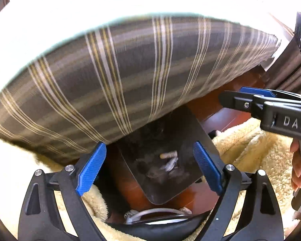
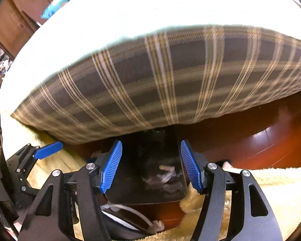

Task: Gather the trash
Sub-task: 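Raise both open tools back over the bed items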

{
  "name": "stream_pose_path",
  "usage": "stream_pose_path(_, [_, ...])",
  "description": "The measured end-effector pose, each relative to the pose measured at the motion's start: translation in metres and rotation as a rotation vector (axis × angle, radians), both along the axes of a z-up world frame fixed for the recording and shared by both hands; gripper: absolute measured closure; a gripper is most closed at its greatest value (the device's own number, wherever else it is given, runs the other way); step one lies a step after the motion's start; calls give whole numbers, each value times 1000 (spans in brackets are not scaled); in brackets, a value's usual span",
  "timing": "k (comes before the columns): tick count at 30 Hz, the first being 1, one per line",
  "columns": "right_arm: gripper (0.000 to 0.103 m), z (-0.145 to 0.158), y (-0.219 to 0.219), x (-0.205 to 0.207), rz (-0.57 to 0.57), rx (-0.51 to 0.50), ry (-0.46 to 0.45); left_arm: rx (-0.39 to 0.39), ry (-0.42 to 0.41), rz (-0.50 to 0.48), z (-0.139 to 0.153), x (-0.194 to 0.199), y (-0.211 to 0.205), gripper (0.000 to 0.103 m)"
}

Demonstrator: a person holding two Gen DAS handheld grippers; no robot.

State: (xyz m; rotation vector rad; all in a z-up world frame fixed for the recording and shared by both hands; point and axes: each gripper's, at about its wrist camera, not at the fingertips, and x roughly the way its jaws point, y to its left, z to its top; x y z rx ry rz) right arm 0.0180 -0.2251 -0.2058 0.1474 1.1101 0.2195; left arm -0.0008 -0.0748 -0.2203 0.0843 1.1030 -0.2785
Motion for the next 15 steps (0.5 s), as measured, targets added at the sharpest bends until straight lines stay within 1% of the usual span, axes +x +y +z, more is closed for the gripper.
stream_pose_path(1, [40, 8, -2, 0, -4, 3, -18, -1, -15, -1, 5, -2, -2, 18])
stream_pose_path(5, [40, 43, -4, -1, -9, -3, -106, 0, -115, 0, 42, -1, 0, 18])
stream_pose_path(7, [38, 65, -3, 0, -7, -12, -166, -24, -151, 15, 62, 2, 5, 18])
stream_pose_path(10, [36, 90, 1, 10, -3, -9, -232, -30, -225, 43, 91, 6, 17, 18])
stream_pose_path(12, [36, 100, 5, 18, 4, -2, -262, -26, -266, 64, 107, 13, 23, 18])
stream_pose_path(15, [36, 110, 15, 34, 26, 6, -299, -23, -301, 101, 123, 27, 35, 18])
